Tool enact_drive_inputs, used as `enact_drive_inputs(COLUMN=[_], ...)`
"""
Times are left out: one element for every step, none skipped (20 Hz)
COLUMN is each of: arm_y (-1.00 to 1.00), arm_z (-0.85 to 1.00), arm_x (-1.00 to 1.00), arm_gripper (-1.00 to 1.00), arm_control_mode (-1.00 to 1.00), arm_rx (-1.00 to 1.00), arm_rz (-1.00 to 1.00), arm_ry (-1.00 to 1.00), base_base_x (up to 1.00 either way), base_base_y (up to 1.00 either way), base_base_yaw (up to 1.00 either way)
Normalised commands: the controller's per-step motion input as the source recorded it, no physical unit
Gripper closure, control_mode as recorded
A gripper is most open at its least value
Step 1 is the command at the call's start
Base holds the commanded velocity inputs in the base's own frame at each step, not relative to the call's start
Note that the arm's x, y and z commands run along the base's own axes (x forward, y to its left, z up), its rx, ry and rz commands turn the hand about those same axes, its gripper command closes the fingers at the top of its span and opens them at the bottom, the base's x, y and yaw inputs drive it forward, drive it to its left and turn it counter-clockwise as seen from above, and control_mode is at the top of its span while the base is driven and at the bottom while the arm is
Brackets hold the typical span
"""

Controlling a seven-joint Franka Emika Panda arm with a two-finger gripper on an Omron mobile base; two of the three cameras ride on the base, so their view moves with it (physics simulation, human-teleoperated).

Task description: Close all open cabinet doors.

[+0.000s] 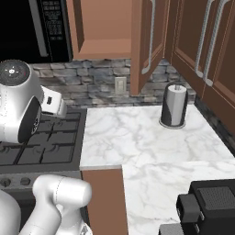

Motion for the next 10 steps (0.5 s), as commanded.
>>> enact_drive_inputs(arm_y=[0.0,0.0,0.0,0.0,0.0,0.0,0.0,0.0,0.0,0.0], arm_z=[0.0,0.0,0.0,0.0,0.0,0.0,0.0,0.0,0.0,-0.02], arm_x=[0.0,0.0,0.0,0.0,0.0,0.0,0.0,0.0,0.0,-0.03], arm_gripper=[-1.0,-1.0,-1.0,-1.0,-1.0,-1.0,-1.0,-1.0,-1.0,-1.0], arm_control_mode=[-1.0,-1.0,-1.0,-1.0,-1.0,-1.0,-1.0,-1.0,-1.0,-1.0], arm_rx=[0.0,0.0,0.0,0.0,0.0,0.0,0.0,0.0,0.0,0.0], arm_rz=[0.0,0.0,0.0,0.0,0.0,0.0,0.0,0.0,0.0,0.0], arm_ry=[0.0,0.0,0.0,0.0,0.0,0.0,0.0,0.0,0.0,0.06], base_base_x=[0.0,0.0,0.0,0.0,0.0,0.0,0.0,0.0,0.0,0.0], base_base_y=[0.0,0.0,0.0,0.0,0.0,0.0,0.0,0.0,0.0,0.0], base_base_yaw=[0.0,0.0,0.0,0.0,0.0,0.0,0.0,0.0,0.0,0.0])
